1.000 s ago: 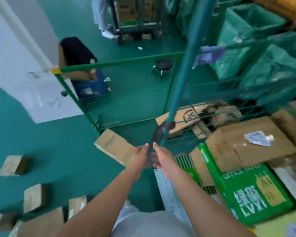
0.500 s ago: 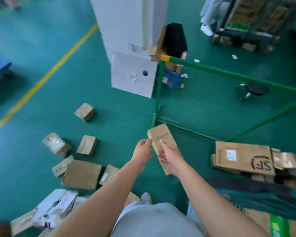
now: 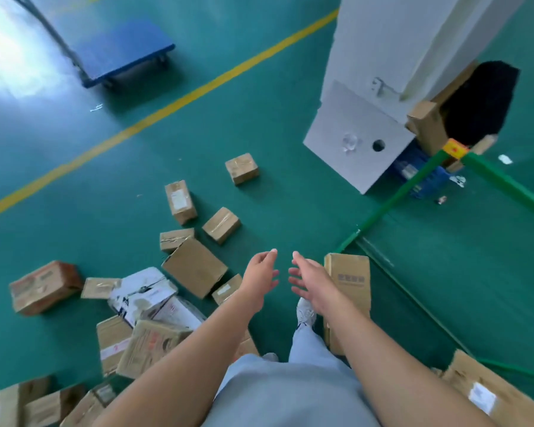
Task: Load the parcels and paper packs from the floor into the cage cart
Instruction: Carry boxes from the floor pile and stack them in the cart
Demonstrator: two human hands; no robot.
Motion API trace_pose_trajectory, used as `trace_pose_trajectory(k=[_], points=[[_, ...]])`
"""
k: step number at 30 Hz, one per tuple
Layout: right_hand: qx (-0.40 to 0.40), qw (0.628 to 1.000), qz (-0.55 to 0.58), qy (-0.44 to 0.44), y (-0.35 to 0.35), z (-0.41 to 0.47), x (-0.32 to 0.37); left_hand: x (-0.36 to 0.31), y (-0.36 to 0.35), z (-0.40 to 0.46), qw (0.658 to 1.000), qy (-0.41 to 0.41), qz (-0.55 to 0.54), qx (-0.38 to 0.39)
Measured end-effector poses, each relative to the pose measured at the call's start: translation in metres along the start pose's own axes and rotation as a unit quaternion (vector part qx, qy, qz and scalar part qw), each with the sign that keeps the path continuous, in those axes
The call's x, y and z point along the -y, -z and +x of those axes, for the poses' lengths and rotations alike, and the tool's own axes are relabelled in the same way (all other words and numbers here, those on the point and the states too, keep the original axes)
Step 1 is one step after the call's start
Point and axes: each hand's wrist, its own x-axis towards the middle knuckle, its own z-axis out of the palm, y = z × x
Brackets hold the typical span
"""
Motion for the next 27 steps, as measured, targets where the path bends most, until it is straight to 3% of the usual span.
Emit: trace_pose_trajectory(k=[10, 21, 27], points=[[0.088, 0.993, -0.073, 0.020, -0.005, 0.072, 0.125, -0.080, -0.019, 0.039, 0.990, -0.018, -0.109, -0.093], [0.176, 0.967, -0.186, 0.011, -0.055, 0.110, 0.166, -0.102, 0.008, 0.060, 0.960, -0.018, -0.215, -0.181], [0.179, 0.965, -0.189, -0.015, -0.071, 0.125, 0.164, -0.096, 0.023, 0.076, 0.951, 0.024, -0.239, -0.196]])
